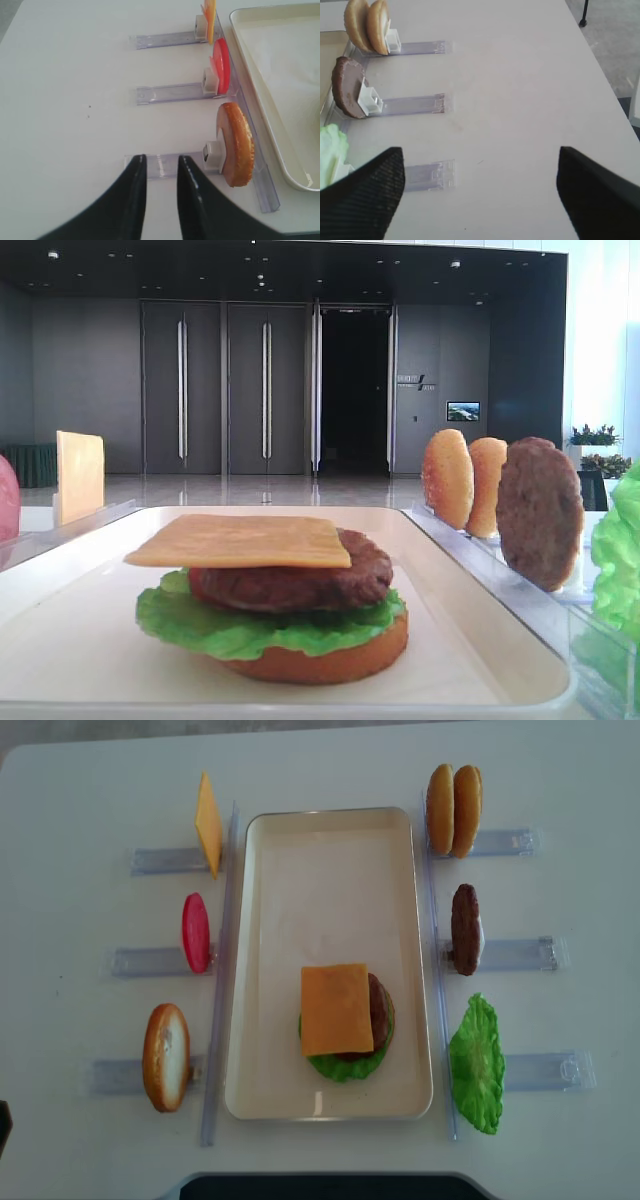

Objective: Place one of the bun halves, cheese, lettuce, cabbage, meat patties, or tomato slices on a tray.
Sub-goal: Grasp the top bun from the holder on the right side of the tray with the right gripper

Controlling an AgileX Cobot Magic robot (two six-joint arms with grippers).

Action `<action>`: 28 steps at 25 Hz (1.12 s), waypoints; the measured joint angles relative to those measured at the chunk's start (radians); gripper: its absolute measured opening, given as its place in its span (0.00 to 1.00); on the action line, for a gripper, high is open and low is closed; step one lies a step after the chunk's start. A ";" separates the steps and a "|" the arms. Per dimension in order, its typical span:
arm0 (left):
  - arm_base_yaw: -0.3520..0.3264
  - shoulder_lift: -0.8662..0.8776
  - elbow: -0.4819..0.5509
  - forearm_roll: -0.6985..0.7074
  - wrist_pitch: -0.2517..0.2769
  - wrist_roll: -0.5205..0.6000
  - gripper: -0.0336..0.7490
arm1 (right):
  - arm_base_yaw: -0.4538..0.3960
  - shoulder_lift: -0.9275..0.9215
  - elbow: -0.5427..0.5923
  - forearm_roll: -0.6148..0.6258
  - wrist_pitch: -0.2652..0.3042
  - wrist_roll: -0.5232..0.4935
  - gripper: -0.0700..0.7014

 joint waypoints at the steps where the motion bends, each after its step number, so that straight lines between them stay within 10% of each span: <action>1: 0.000 0.000 0.000 0.000 0.000 0.000 0.25 | 0.000 0.000 0.000 0.000 0.000 0.000 0.85; 11: 0.000 0.000 0.000 0.000 0.000 0.000 0.25 | 0.000 0.032 -0.026 -0.002 0.003 0.026 0.85; 28: 0.000 0.000 0.000 0.000 -0.001 0.000 0.25 | 0.000 0.978 -0.453 -0.002 -0.061 0.030 0.85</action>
